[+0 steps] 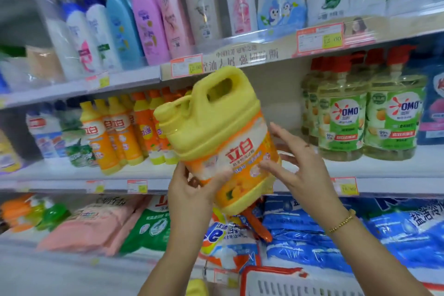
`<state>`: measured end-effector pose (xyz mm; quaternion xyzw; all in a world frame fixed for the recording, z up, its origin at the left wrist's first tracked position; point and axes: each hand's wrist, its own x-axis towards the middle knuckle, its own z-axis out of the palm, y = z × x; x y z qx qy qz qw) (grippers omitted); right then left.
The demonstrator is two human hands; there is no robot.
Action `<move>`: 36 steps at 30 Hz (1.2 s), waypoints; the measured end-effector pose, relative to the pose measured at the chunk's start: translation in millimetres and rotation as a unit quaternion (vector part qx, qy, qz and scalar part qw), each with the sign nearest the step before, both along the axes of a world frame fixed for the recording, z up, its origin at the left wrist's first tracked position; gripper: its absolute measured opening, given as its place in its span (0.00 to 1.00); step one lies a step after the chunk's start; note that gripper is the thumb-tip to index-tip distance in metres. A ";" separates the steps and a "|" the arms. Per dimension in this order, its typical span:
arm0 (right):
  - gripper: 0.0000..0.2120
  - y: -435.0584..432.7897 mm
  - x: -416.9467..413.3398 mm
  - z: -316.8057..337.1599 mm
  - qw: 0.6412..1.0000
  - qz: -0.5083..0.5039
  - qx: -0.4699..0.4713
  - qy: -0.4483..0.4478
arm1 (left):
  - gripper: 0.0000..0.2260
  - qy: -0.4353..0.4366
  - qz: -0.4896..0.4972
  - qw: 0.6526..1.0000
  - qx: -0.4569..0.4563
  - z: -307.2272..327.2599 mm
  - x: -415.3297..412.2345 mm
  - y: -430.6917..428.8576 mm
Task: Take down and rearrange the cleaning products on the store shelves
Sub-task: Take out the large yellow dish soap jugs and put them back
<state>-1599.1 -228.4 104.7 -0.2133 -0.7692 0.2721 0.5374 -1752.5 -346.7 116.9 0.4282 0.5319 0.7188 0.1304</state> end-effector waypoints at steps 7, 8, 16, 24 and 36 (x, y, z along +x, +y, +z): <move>0.56 -49.4 -60.6 -41.1 0.941 -0.115 0.274 -0.164 | 0.28 -0.195 0.011 0.981 0.007 21.9 -22.2 -28.3; 0.54 -53.3 -66.6 -39.9 0.933 -0.138 0.299 -0.141 | 0.26 -0.212 -0.002 0.977 0.001 24.1 -24.3 -32.5; 0.31 -61.5 -70.4 3.1 0.926 -0.110 0.360 0.038 | 0.26 -0.168 -0.132 0.977 0.019 42.0 -38.7 -53.6; 0.41 -87.1 -81.1 14.0 0.977 0.139 -0.029 0.157 | 0.46 -0.090 -0.163 0.980 0.067 33.0 -70.5 -49.7; 0.33 -71.3 -102.0 7.5 0.897 0.298 -0.260 0.195 | 0.44 -0.154 -0.181 0.970 0.060 17.8 -103.9 -59.3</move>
